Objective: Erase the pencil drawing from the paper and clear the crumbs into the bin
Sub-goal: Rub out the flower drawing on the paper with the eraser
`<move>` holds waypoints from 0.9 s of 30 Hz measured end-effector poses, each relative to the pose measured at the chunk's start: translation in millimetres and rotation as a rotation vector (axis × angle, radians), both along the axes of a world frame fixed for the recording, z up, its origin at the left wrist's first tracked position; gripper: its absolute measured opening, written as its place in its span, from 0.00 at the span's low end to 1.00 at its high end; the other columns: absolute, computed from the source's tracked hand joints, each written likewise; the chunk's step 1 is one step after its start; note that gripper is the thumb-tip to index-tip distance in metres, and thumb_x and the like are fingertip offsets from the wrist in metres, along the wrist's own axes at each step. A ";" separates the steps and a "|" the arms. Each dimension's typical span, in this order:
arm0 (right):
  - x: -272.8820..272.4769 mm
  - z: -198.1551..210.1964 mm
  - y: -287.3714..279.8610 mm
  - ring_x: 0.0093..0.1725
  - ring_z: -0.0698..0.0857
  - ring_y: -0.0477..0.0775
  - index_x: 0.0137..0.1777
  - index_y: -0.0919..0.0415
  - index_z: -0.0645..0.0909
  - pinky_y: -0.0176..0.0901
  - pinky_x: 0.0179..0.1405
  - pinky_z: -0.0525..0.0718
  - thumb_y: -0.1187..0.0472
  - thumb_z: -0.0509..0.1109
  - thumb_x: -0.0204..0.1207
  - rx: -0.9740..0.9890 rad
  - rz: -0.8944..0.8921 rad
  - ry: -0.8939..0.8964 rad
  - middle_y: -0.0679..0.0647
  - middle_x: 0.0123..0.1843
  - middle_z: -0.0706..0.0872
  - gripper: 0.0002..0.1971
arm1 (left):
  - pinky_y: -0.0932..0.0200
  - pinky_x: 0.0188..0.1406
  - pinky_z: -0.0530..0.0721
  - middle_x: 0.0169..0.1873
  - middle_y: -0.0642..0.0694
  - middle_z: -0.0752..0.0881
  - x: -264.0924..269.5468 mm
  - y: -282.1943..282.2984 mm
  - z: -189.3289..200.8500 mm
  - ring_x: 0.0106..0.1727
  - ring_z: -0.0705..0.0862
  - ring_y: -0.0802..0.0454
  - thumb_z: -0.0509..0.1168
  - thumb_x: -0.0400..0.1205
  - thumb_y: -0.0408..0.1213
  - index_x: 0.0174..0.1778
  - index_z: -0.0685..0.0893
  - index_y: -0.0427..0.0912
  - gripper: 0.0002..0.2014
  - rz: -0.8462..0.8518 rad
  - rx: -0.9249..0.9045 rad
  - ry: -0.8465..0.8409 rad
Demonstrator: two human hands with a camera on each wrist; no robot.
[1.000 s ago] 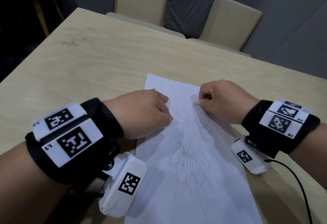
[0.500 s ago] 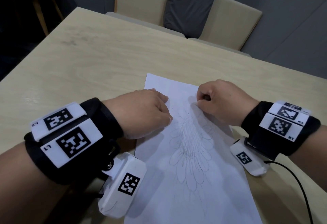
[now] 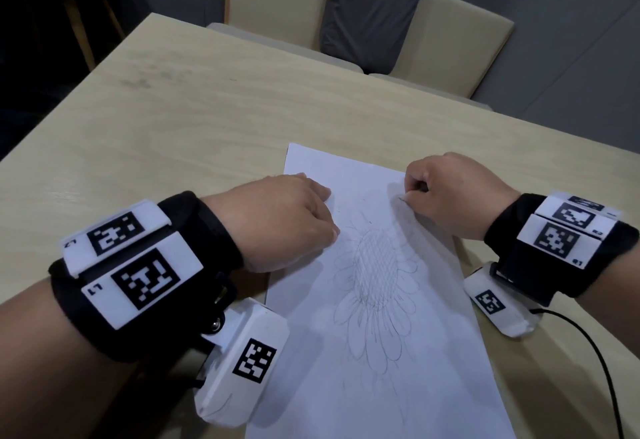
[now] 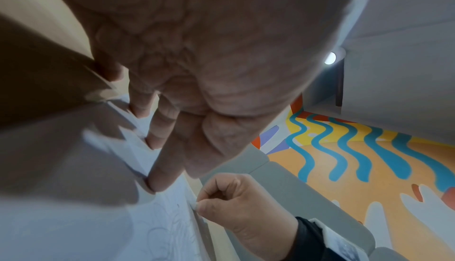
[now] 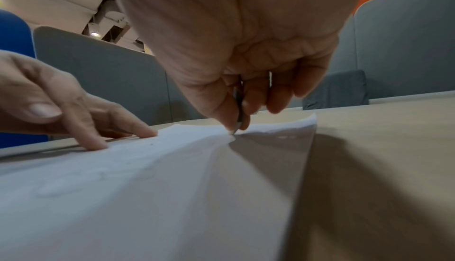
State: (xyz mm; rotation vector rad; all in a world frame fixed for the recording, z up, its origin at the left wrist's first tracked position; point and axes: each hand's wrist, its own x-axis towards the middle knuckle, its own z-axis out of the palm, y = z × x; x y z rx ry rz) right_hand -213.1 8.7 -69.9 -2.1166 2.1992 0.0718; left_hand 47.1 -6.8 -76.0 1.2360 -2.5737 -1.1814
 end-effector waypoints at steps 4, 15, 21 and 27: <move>1.9 5.3 12.3 0.42 0.77 0.43 0.33 0.50 0.80 0.45 0.38 0.76 0.59 0.67 0.76 0.051 0.054 -0.043 0.44 0.33 0.85 0.10 | 0.84 0.53 0.62 0.55 0.59 0.76 -0.6 -2.0 -3.1 0.79 0.55 0.76 0.61 0.85 0.45 0.55 0.89 0.35 0.18 0.011 0.007 0.012; 1.2 8.2 10.5 0.38 0.83 0.46 0.34 0.50 0.82 0.48 0.39 0.83 0.59 0.70 0.77 0.059 0.037 -0.089 0.44 0.35 0.86 0.09 | 0.69 0.70 0.64 0.67 0.64 0.78 -0.5 -1.7 -1.8 0.79 0.57 0.73 0.61 0.85 0.45 0.56 0.90 0.37 0.17 -0.010 -0.040 -0.006; 2.7 9.4 -3.4 0.40 0.83 0.51 0.37 0.52 0.82 0.52 0.42 0.85 0.58 0.70 0.77 0.036 0.007 -0.056 0.47 0.36 0.86 0.07 | 0.70 0.61 0.63 0.71 0.63 0.77 -0.7 -0.5 0.4 0.83 0.52 0.72 0.61 0.85 0.45 0.56 0.90 0.38 0.17 -0.007 -0.023 -0.011; 10.1 14.3 9.8 0.38 0.84 0.48 0.35 0.50 0.82 0.48 0.38 0.84 0.58 0.70 0.76 0.143 0.046 -0.089 0.46 0.35 0.86 0.08 | 0.73 0.60 0.63 0.57 0.59 0.77 -1.7 -2.1 -2.7 0.78 0.55 0.75 0.60 0.85 0.44 0.55 0.89 0.35 0.18 0.004 -0.020 -0.012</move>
